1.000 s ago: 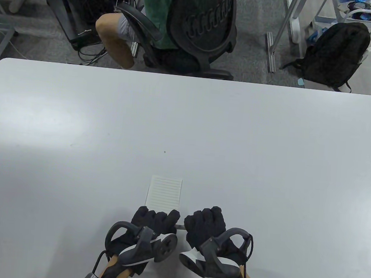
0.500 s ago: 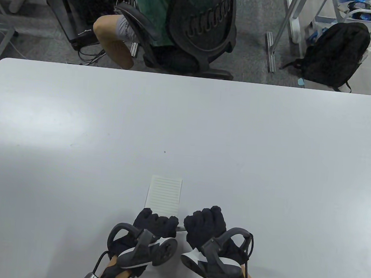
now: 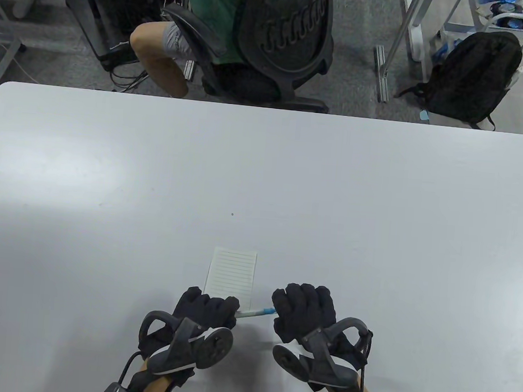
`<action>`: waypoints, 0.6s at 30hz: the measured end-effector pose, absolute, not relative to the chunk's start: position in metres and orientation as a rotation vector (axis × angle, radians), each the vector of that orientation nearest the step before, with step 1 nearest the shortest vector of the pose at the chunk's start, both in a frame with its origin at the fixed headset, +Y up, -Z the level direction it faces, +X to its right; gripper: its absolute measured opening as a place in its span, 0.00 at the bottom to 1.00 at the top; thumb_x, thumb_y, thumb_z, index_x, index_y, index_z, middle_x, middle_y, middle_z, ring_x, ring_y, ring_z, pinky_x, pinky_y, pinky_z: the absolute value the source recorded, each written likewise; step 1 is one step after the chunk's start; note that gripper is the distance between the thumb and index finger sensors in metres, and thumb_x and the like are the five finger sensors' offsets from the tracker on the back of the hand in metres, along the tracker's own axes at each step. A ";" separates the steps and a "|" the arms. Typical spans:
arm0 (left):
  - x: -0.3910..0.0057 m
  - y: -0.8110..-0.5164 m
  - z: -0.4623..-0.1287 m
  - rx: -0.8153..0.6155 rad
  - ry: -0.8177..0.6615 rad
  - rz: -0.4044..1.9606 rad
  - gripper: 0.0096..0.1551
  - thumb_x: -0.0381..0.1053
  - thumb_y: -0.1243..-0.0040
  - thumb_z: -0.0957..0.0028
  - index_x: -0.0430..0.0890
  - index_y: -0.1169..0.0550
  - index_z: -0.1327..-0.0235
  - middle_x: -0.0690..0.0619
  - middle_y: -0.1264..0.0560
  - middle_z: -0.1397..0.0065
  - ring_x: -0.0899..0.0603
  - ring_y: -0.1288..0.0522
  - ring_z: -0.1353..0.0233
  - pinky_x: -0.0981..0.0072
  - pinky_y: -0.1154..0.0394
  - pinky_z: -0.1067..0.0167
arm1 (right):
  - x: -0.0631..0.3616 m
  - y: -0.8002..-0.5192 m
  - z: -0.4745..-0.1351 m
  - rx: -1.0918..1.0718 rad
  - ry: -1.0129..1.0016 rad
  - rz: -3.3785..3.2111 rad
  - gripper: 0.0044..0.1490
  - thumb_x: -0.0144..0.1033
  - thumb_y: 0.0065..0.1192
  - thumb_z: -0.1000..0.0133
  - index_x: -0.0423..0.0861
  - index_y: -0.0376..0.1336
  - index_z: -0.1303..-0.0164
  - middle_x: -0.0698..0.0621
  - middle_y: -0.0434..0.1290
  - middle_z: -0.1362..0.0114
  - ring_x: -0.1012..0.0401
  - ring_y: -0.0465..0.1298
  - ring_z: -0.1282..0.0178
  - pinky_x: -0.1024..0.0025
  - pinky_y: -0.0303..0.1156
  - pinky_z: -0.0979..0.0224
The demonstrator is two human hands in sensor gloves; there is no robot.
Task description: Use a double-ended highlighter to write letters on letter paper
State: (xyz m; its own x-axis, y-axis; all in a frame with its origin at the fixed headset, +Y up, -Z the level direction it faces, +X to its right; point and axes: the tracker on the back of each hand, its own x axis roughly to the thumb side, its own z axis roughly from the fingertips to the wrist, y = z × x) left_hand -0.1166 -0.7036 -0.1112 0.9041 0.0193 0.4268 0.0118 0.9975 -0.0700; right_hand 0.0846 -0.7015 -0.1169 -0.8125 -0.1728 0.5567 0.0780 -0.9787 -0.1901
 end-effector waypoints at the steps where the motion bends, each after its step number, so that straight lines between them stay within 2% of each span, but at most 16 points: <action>1: -0.116 -0.704 -0.111 -0.069 -0.446 0.003 0.28 0.56 0.54 0.38 0.52 0.29 0.25 0.58 0.22 0.32 0.50 0.20 0.34 0.41 0.33 0.20 | 0.084 -0.702 -0.117 -0.913 0.255 -2.862 0.34 0.45 0.56 0.41 0.43 0.63 0.26 0.37 0.72 0.26 0.39 0.73 0.30 0.34 0.65 0.28; 5: -0.115 -0.704 -0.110 -0.060 -0.460 -0.004 0.28 0.56 0.54 0.38 0.53 0.30 0.25 0.59 0.22 0.32 0.51 0.20 0.35 0.42 0.33 0.20 | 0.083 -0.702 -0.116 -0.931 0.290 -2.837 0.28 0.41 0.56 0.42 0.45 0.67 0.32 0.40 0.76 0.32 0.42 0.77 0.35 0.36 0.67 0.29; 11: -0.114 -0.706 -0.111 -0.105 -0.475 -0.041 0.33 0.59 0.54 0.42 0.54 0.33 0.22 0.59 0.23 0.35 0.51 0.22 0.38 0.43 0.32 0.21 | 0.088 -0.701 -0.116 -0.969 0.265 -2.945 0.28 0.41 0.54 0.41 0.46 0.68 0.33 0.41 0.77 0.33 0.42 0.77 0.35 0.36 0.67 0.29; 14: -0.114 -0.705 -0.111 -0.088 -0.476 -0.041 0.30 0.58 0.55 0.42 0.55 0.30 0.26 0.60 0.22 0.37 0.51 0.21 0.39 0.44 0.32 0.21 | 0.087 -0.696 -0.114 -0.986 0.277 -2.901 0.28 0.41 0.52 0.41 0.46 0.69 0.33 0.41 0.77 0.33 0.42 0.77 0.35 0.36 0.67 0.29; 18: -0.114 -0.703 -0.109 -0.031 -0.488 -0.066 0.30 0.58 0.54 0.43 0.56 0.28 0.28 0.61 0.20 0.39 0.52 0.20 0.40 0.45 0.31 0.21 | 0.089 -0.696 -0.114 -1.003 0.191 -2.941 0.28 0.41 0.51 0.41 0.47 0.70 0.35 0.43 0.78 0.34 0.43 0.78 0.36 0.36 0.68 0.29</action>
State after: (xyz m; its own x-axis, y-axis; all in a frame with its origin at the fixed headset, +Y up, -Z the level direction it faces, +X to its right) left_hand -0.1143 -0.7034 -0.1094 0.8813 -0.0560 0.4693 0.0710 0.9974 -0.0142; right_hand 0.0893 -0.6957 -0.1145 -0.7920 -0.0668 0.6068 -0.0122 -0.9921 -0.1252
